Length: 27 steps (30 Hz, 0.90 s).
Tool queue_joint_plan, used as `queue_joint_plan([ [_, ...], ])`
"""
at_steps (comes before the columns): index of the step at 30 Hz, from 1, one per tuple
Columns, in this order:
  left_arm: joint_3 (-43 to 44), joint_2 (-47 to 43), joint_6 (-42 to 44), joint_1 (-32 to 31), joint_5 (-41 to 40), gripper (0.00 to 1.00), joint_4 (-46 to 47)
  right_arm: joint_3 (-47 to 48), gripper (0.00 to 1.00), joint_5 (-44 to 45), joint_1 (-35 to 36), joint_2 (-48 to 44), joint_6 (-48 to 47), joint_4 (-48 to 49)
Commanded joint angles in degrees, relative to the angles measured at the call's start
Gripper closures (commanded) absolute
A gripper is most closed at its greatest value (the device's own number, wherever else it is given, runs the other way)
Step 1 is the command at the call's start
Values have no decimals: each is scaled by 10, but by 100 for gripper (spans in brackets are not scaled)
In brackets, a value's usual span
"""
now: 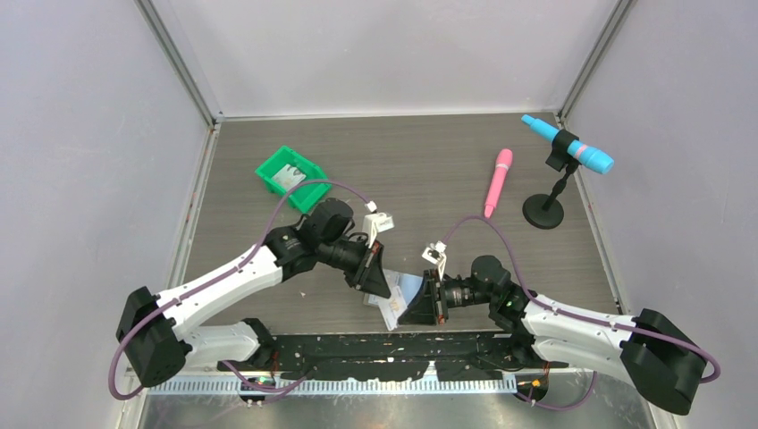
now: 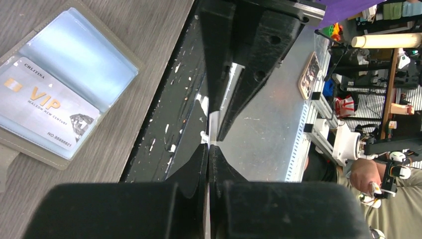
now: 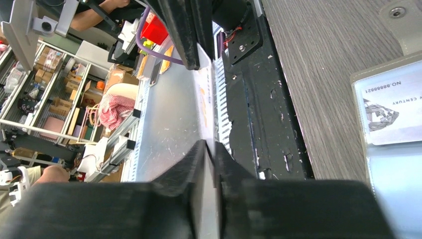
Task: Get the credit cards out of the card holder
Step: Place the credit card in the storage box.
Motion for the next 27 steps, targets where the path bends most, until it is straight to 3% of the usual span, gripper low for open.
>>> queue_joint_plan([
  [1,-7,-11,-6,2,-10,100,21,29,70,18,2,-15,-15,9],
  [2,-8,-15,-6,2,-23,100,17,33,66,29,2,-19,-17,-11],
  [5,-14,-34,-11,8,-48,100,15,46,41,76,2,-57,-25,-75],
  [8,-23,-65,-40,24,-88,100,26,50,26,145,2,-92,-26,-136],
  [11,-22,-95,-78,53,-147,100,18,54,2,192,1,-116,-23,-162],
  [23,-29,-203,-123,150,-410,100,-27,73,5,325,1,-117,-22,-279],
  [27,-62,-242,-131,160,-558,100,2,76,5,342,1,-120,-22,-289],
])
